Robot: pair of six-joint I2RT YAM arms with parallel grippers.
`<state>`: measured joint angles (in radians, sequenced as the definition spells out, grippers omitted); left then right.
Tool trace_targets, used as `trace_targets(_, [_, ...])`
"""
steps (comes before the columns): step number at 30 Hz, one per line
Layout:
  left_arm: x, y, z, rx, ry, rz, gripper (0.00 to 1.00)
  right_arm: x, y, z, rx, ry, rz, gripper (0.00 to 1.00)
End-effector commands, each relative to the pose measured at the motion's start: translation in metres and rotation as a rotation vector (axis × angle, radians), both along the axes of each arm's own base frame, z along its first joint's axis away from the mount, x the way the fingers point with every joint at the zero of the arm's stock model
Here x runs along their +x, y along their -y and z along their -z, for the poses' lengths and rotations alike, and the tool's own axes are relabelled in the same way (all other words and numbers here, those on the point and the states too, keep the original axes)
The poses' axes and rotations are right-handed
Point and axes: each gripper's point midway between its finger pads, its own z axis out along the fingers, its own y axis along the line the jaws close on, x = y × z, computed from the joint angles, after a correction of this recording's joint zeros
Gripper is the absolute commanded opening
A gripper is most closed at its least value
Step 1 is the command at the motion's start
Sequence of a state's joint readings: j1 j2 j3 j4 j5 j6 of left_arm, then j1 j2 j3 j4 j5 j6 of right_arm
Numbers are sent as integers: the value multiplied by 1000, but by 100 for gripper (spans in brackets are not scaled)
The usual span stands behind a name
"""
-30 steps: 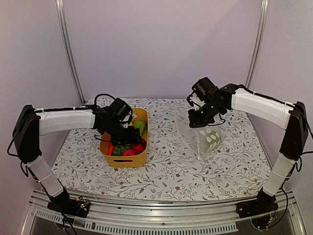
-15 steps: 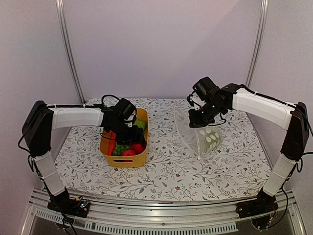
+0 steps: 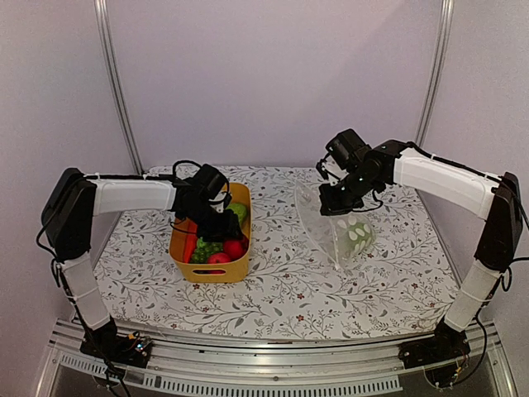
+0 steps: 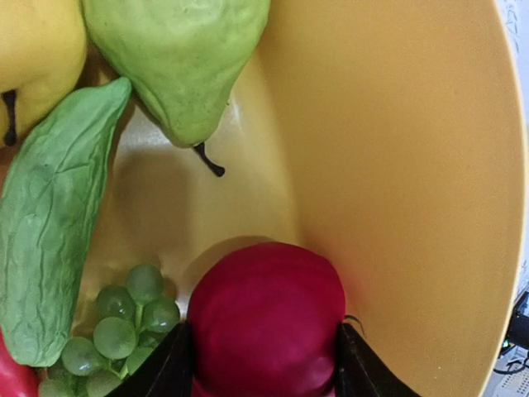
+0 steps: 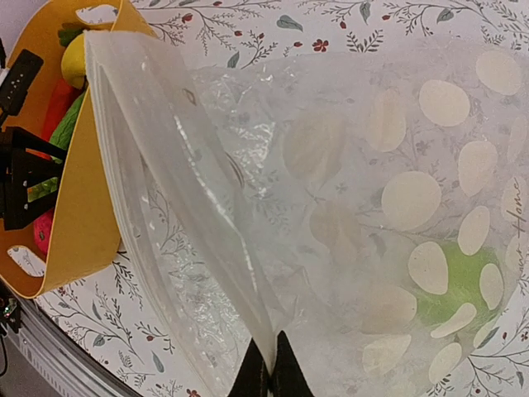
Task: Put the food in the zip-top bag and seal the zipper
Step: Pick up the fake vegetable from the bin.
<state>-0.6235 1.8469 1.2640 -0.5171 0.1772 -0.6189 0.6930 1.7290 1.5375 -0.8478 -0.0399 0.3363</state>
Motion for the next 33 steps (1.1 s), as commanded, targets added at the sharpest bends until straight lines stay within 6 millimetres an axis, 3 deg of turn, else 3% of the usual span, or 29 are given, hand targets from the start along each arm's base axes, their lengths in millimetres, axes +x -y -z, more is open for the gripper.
trace_targets(1, [8, 7, -11, -38, 17, 16, 51, -1, -1, -24, 29, 35, -1, 0])
trace_targets(11, [5, -2, -42, -33, 83, 25, 34, -1, 0, -25, 17, 42, -10, 0])
trace_targets(21, [9, -18, -117, -42, 249, -12, 32, 1, -6, -30, 46, 47, -14, 0])
trace_targets(28, [16, 6, -196, -219, 445, 15, 26, 4, -9, -34, 53, 53, -23, 0])
trace_targets(33, [8, 39, -240, -323, 572, 107, 25, 5, -14, -42, 73, 56, -28, 0])
